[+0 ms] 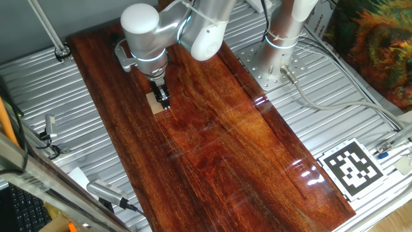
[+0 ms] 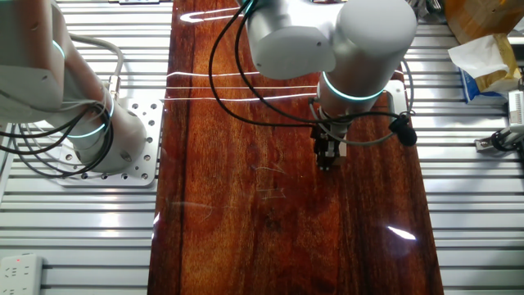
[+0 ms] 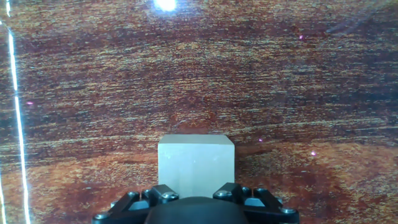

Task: Hold a small block with the gripper and sweep it from left to right on the table

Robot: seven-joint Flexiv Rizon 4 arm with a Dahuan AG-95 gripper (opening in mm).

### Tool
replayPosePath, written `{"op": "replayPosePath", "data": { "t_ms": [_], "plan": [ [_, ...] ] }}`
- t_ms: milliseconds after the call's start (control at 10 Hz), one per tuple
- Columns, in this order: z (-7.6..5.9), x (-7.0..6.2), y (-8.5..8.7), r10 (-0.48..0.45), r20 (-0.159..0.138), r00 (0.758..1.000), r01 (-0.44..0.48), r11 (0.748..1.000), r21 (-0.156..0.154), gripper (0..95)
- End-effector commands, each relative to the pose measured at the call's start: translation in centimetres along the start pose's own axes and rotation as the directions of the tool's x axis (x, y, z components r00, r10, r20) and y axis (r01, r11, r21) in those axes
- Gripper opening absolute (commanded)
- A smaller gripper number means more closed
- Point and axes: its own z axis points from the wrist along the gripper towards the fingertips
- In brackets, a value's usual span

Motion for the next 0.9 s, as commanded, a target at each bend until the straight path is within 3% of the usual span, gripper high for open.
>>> {"op": "replayPosePath", "data": {
  "t_ms": [100,400,900],
  "plan": [
    [0.0,0.2,0.0,-0.002,0.001,1.000,0.002,1.000,0.000,38.0],
    [0.3,1.0,0.0,-0.002,0.015,1.000,0.002,1.000,-0.001,38.0],
    [0.4,1.5,0.0,0.000,0.011,1.000,0.000,1.000,-0.001,38.0]
  ]
}}
